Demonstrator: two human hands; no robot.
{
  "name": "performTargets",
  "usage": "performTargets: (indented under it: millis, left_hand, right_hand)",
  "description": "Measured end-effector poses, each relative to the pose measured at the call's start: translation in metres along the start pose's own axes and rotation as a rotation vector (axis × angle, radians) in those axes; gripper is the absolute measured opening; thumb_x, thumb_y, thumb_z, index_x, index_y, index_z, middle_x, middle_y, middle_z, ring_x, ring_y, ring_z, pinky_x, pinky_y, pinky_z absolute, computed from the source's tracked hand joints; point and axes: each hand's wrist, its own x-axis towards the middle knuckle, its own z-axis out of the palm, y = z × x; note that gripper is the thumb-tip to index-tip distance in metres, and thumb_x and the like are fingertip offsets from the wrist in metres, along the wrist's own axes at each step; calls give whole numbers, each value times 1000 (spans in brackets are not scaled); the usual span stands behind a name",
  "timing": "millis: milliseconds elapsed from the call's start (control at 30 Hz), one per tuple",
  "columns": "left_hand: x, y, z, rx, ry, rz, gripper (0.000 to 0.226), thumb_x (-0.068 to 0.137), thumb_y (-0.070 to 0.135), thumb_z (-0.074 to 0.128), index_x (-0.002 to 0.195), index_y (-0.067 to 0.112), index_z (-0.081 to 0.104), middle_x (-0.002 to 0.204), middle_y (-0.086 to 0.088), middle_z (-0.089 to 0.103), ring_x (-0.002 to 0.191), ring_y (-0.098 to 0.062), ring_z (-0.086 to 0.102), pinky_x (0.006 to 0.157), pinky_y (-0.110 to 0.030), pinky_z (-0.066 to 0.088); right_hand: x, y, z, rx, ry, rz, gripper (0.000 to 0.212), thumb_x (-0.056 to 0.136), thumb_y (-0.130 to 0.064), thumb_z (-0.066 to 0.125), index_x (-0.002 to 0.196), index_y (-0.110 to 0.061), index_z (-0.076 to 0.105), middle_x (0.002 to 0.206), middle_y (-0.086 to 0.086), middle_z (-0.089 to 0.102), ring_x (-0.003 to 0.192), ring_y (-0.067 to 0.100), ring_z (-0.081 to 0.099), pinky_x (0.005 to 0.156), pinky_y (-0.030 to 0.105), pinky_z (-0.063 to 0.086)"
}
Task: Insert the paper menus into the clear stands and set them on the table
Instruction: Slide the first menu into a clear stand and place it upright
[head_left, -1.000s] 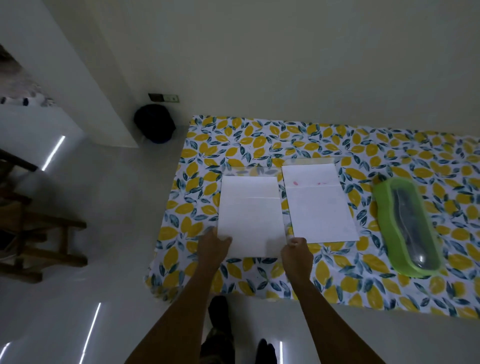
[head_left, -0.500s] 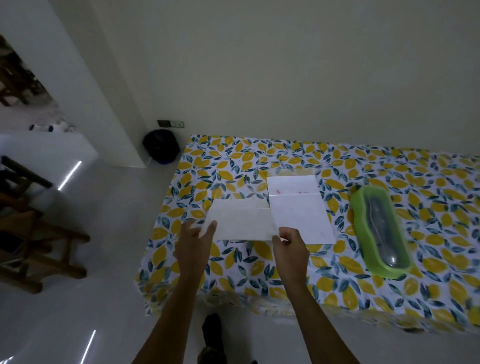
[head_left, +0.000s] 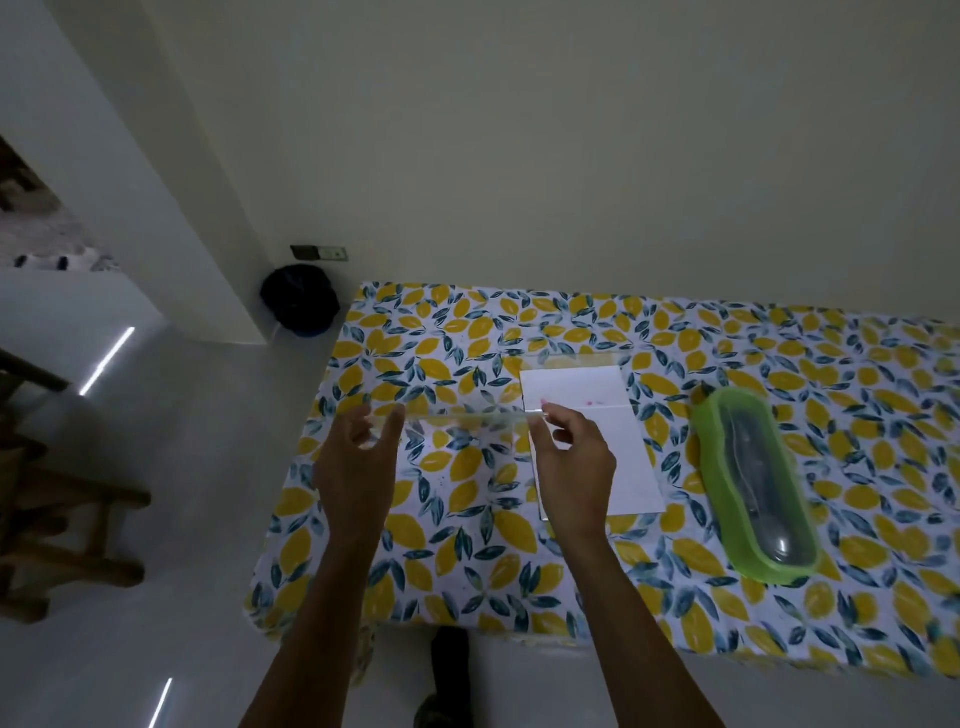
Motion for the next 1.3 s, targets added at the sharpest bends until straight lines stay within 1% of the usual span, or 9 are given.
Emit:
performTargets:
  millis: [100,200,267,367,467,700,900,1167,1300]
  left_hand:
    - [34,3,11,10,-10,47,55,85,70,54,95,18,68,82,-4,67,79,-21,63,74,-39,49]
    - [63,13,22,-3,-45,103,63,89,66,53,67,8,39,63,-12,38,59,-27,45,59,-37,33]
    - [81,20,31,-4,-59,155,60,92,63,52,65,17,24,62,-1,25,57,-21,36,59,-37,29]
    - [108,23,46,33,-69,200,54,95,59,48,65,25,19,64,3,26,62,-25,39,58,-37,29]
    - [131,23,59,13,-76,230,55,96,58,48,65,24,17,60,1,23,54,-21,32,53,-37,26]
    - [164,11,82,21,-118,254,53,97,59,44,67,25,18,62,3,28,57,-23,36,52,-36,23]
    - [177,3,96,9,-99,277,48,98,60,43,67,27,25,68,-2,44,64,-26,49,54,-41,39]
    - [172,0,101,-71,-88,297,42,99,50,51,68,33,27,70,3,33,63,-18,36,55,-31,25]
    - [165,-2,102,-84,-101,257,36,99,47,52,88,13,55,83,-5,51,75,-20,49,62,-32,36]
  right_hand:
    - [29,-11,13,-19,6,-42,19,93,-38,62,107,-27,68,107,-4,65,93,13,62,82,34,53]
    - [58,-18,25,-26,14,-59,18,94,-40,60,104,-28,68,103,-6,64,91,12,62,81,35,55]
    - [77,-19,33,-45,25,-77,21,94,-44,58,101,-27,68,101,-7,65,90,12,63,79,38,56]
    - [104,-19,43,-88,24,-72,26,92,-52,56,95,-28,67,98,-8,64,88,10,63,72,41,57]
    - [124,-23,53,-148,21,-90,27,93,-49,56,94,-24,66,96,-5,65,86,11,62,76,35,55]
    - [153,-20,72,-195,15,-62,28,94,-44,56,101,-19,67,104,3,67,89,16,63,78,35,53]
    - [166,-19,79,-245,9,-60,27,95,-40,56,101,-17,68,103,4,67,90,17,63,77,33,51]
    - [175,-14,83,-287,-32,-44,26,95,-36,57,103,-14,68,102,6,68,91,19,62,74,30,47]
    - [174,-13,75,-182,-74,1,23,93,-33,62,103,-13,70,105,2,69,92,13,62,78,23,44]
